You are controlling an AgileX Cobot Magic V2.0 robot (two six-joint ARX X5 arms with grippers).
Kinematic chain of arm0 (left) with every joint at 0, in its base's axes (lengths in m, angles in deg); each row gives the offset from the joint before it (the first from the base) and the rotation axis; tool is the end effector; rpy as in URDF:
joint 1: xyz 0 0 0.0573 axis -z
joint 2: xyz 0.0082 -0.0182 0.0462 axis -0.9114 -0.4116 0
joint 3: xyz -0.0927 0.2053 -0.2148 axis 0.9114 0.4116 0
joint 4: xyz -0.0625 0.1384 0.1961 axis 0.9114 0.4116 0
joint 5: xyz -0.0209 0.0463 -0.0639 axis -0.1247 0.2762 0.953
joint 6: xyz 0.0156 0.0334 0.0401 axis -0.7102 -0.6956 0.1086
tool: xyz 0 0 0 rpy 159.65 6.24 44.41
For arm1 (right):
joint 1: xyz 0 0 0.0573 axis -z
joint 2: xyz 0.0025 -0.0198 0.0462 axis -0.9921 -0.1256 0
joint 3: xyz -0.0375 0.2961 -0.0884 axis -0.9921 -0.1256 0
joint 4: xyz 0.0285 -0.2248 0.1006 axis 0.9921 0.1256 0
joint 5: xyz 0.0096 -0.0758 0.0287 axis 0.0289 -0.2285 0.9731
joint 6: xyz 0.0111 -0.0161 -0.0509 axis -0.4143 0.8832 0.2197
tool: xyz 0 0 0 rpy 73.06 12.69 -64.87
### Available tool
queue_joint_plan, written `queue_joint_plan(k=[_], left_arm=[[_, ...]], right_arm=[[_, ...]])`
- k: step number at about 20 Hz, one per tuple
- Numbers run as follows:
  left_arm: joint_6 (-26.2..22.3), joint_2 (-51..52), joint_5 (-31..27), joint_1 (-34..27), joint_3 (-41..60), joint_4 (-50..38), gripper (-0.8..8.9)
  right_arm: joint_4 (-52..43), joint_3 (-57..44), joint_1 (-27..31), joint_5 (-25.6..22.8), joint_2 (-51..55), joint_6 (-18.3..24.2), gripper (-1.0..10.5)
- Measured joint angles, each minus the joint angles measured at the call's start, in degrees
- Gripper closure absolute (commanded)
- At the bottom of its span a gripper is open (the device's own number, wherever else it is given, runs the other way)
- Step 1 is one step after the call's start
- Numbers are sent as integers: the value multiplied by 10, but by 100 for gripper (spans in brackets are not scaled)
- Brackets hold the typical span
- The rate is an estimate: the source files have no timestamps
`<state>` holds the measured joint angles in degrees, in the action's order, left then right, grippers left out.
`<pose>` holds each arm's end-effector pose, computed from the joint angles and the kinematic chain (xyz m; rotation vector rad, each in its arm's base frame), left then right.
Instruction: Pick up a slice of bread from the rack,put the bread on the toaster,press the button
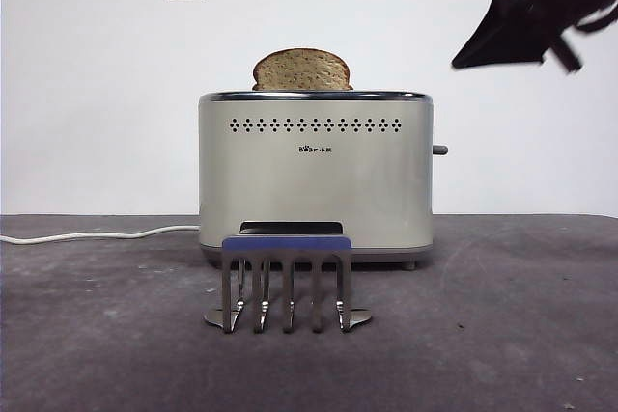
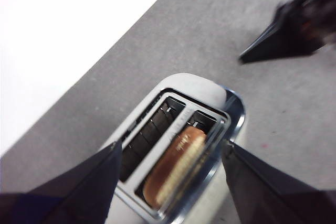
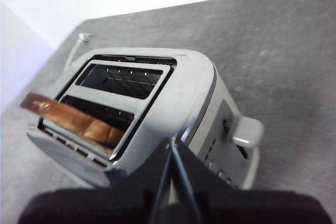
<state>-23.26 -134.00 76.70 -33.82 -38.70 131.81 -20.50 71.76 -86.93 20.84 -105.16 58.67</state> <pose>0.2663 -0.1703 0.4999 0.4284 0.3946 -0.7582 0.3369 0.0431 0.3336 0.3066 0.5128 0.6868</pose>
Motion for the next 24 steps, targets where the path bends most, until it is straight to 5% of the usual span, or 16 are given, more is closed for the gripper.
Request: queue_joint_plan(k=[9,24], left_arm=[[49,97,6,1,0,68,494],[60,131,32,2,0,95,494]], right_arm=[[-46,48,4,7,-113,-63,959],[-68,78,3,10,-222,-70,959]])
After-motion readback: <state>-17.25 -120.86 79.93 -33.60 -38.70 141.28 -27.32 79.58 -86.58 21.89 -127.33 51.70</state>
